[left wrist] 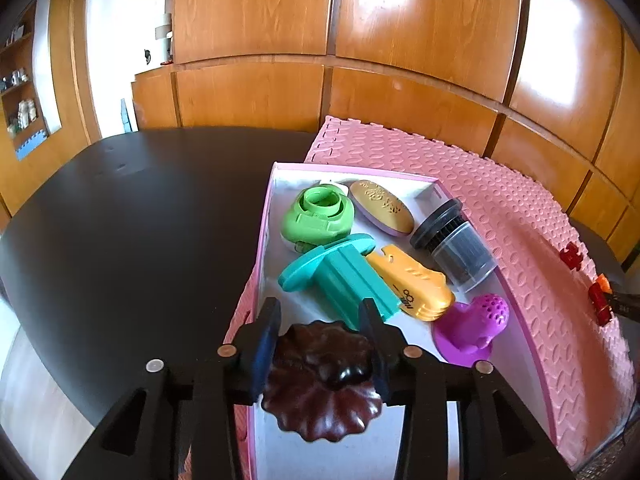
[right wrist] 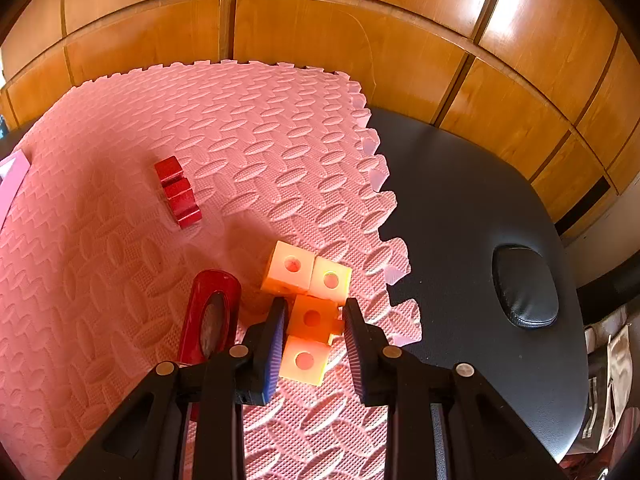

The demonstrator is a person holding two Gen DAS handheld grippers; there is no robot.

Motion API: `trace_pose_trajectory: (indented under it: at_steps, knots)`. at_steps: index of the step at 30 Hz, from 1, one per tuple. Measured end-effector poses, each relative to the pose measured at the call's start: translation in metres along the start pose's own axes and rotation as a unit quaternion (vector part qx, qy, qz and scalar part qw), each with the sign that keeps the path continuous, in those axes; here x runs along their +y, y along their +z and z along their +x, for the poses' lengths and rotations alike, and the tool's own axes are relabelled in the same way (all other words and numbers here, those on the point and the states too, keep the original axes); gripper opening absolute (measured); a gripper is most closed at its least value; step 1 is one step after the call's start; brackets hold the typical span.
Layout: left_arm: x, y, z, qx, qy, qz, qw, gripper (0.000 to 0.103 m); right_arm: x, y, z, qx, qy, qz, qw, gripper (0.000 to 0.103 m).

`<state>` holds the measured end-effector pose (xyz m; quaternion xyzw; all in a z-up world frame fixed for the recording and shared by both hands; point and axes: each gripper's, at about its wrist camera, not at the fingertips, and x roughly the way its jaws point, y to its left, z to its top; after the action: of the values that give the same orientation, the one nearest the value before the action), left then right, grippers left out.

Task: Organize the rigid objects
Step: 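Carry the brown flower stamp with the left gripper over the tray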

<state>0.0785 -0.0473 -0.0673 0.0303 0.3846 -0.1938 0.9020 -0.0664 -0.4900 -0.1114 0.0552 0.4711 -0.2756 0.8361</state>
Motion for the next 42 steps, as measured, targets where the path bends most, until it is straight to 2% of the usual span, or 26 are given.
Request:
trace_pose_trajectory:
  at_steps: [3, 9, 26, 32, 42]
  knots:
    - [0.001, 0.000, -0.005, -0.010, 0.004, -0.004, 0.9999, 0.051, 0.000, 0.000, 0.000, 0.000, 0.000, 0.000, 1.000, 0.027]
    - [0.010, -0.001, -0.025, -0.022, 0.014, -0.029, 0.9992, 0.054, 0.000, 0.000, 0.000, 0.000, -0.001, -0.001, 1.000, 0.027]
    - [0.001, -0.012, -0.049, -0.003, 0.041, -0.034, 0.9985, 0.058, 0.002, -0.002, -0.003, -0.006, -0.008, 0.003, 1.000, 0.027]
    - [0.002, -0.014, -0.055, -0.014, 0.052, -0.031, 0.9981, 0.065, -0.001, -0.001, -0.002, -0.005, -0.001, 0.016, 1.000, 0.027]
    - [0.009, -0.013, -0.065, -0.027, 0.063, -0.034, 0.9970, 0.069, -0.004, -0.001, -0.003, -0.010, 0.008, 0.026, 1.000, 0.027]
